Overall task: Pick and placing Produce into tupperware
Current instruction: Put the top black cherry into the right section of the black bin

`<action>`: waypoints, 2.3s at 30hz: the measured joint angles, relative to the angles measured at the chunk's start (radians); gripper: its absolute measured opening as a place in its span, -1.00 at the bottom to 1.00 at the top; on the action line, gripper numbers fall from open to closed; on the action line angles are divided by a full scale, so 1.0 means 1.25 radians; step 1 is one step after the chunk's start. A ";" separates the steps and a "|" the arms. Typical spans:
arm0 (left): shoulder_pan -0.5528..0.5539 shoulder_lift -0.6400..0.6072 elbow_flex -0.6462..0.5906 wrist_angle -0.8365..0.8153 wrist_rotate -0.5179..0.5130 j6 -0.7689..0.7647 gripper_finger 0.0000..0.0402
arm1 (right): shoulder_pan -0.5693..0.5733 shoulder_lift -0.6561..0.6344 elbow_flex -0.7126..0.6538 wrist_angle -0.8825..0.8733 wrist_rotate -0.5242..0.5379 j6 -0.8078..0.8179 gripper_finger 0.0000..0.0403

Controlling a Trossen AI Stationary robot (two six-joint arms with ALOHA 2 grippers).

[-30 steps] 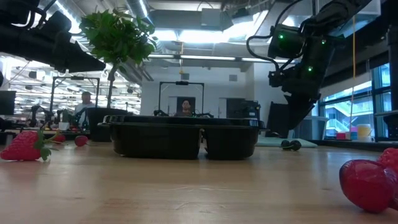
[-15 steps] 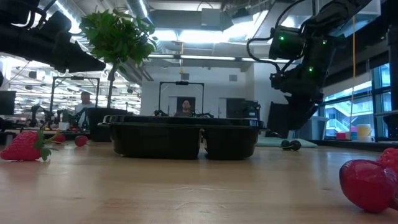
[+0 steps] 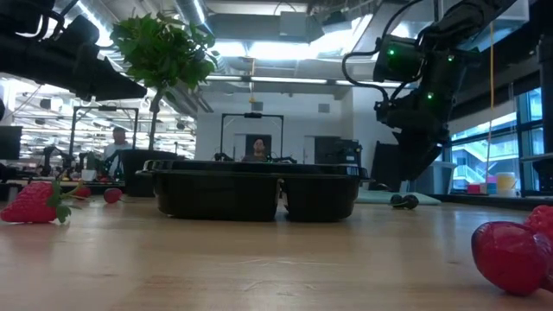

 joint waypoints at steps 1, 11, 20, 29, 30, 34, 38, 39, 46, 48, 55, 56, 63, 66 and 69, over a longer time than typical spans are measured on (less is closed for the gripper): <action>0.000 0.000 0.000 0.000 0.000 0.000 -0.40 | 0.000 0.002 0.000 0.000 0.000 0.000 0.18; 0.000 0.000 0.000 -0.001 0.000 0.000 -0.40 | 0.000 0.067 0.000 0.021 0.002 -0.003 0.18; 0.000 0.000 0.000 -0.001 0.000 0.000 -0.40 | 0.000 0.117 0.000 0.031 0.002 -0.004 0.13; 0.000 0.000 0.000 -0.001 0.000 0.000 -0.40 | -0.001 0.159 0.002 0.062 -0.001 -0.022 0.01; 0.000 0.000 0.000 -0.001 0.000 0.000 -0.40 | -0.001 0.161 0.003 0.062 -0.002 -0.022 0.01; 0.000 0.000 0.000 -0.001 0.000 0.000 -0.40 | -0.001 0.166 0.003 0.062 -0.003 -0.021 -0.04; 0.000 0.000 0.000 -0.001 0.000 0.000 -0.40 | -0.001 0.166 0.003 0.062 -0.006 -0.020 -0.16; 0.000 0.000 0.000 -0.001 0.000 0.000 -0.40 | -0.001 0.166 0.003 0.062 -0.007 -0.020 -0.20; 0.000 0.000 0.000 -0.001 0.000 0.000 -0.40 | -0.001 0.167 0.003 0.061 -0.008 -0.021 -0.41; 0.000 0.000 0.000 -0.001 0.000 0.000 -0.40 | -0.001 0.167 0.003 0.060 -0.007 -0.021 -0.40; 0.000 0.000 0.000 -0.001 0.000 0.000 -0.40 | -0.001 0.167 0.003 0.058 -0.005 -0.006 -0.34; 0.000 0.000 0.000 -0.001 0.000 0.000 -0.40 | 0.000 0.167 0.007 0.056 -0.005 -0.006 -0.36; 0.000 0.000 0.000 -0.001 0.000 0.000 -0.40 | 0.020 0.170 0.074 0.038 -0.020 -0.026 -0.41; 0.000 0.000 0.000 -0.001 0.000 0.000 -0.40 | 0.037 0.170 0.121 -0.002 -0.027 -0.039 -0.36; 0.000 0.000 0.000 -0.001 0.000 0.000 -0.40 | 0.057 0.170 0.181 -0.030 -0.029 -0.045 -0.37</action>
